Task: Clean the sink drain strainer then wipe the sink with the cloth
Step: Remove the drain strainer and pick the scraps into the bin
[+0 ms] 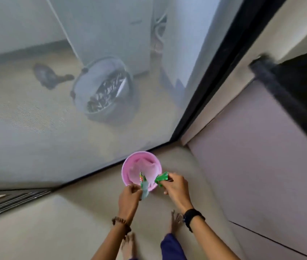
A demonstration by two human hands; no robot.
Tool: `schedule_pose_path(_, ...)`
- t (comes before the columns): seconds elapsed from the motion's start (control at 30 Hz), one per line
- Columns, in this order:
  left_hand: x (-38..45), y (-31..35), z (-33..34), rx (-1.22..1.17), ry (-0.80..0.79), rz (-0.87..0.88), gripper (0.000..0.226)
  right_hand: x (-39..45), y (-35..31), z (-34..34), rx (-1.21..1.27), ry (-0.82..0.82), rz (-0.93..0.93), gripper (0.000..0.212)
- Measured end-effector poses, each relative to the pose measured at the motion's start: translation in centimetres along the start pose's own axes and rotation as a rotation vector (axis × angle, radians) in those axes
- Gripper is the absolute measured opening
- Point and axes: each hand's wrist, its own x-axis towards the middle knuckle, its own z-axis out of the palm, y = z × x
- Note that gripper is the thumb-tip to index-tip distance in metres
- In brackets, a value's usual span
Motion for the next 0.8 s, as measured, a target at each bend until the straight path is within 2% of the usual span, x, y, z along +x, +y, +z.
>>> schedule_pose_path(0.1, 6.6, -4.4, 1.2, 0.083, 0.012, -0.015, 0.005, 5.5, 3.9, 4.1, -0.090, -0.020, 0.035, 0.008)
schedule_pose_path(0.37, 22.3, -13.8, 6.4, 0.071, 0.055, -0.035, 0.016, 19.2, 15.3, 13.3, -0.182, -0.045, 0.155, 0.022)
schedule_pose_path(0.47, 24.6, -15.6, 7.5, 0.092, -0.006, -0.009, 0.028, 21.0, 17.5, 15.0, -0.195, -0.090, 0.177, 0.042)
schedule_pose_path(0.53, 24.4, -15.7, 7.6, 0.081, 0.010, 0.007, 0.029, 20.9, 17.6, 14.9, -0.111, -0.084, 0.207, 0.048)
schedule_pose_path(0.6, 22.9, -14.3, 7.3, -0.043, 0.031, -0.002, 0.025, 19.8, 16.5, 14.1, 0.075, -0.055, 0.252, 0.039)
schedule_pose_path(0.73, 16.9, -8.0, 5.7, -0.555, -0.080, -0.191, 0.020, 14.8, 10.9, 11.0, 0.411, 0.037, 0.338, 0.024)
schedule_pose_path(0.8, 12.5, -4.0, 4.4, -0.724, -0.132, -0.264, 0.018, 11.0, 7.4, 8.5, 0.576, 0.099, 0.363, 0.023)
